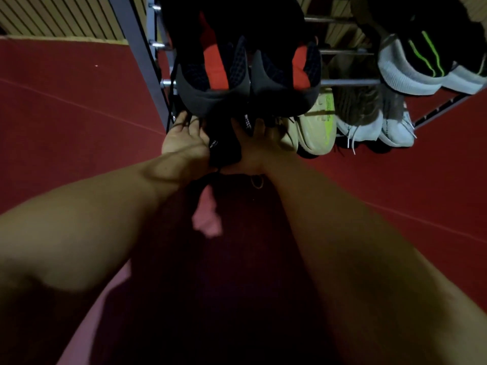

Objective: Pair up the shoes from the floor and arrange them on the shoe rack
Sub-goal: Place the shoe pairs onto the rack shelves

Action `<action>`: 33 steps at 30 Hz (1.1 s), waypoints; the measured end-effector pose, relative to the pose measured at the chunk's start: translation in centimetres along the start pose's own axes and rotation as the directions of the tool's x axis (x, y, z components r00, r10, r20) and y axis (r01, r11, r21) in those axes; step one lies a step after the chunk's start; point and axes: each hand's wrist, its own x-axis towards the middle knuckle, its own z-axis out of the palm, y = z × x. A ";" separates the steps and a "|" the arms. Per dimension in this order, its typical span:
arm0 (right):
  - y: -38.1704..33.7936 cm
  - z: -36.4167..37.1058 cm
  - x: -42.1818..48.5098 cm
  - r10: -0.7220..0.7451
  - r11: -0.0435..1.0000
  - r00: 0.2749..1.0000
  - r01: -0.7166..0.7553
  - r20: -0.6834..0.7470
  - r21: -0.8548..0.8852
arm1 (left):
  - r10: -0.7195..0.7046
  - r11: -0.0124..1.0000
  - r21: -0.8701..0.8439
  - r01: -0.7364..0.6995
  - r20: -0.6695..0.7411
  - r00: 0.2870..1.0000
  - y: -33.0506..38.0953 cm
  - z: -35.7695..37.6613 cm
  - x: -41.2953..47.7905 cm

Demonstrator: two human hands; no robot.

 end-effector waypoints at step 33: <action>7.8 1.8 -7.2 0.520 0.447 0.739 0.191 -0.428 0.874 | 0.107 0.991 -0.047 -0.122 -0.238 0.965 5.9 1.7 0.9</action>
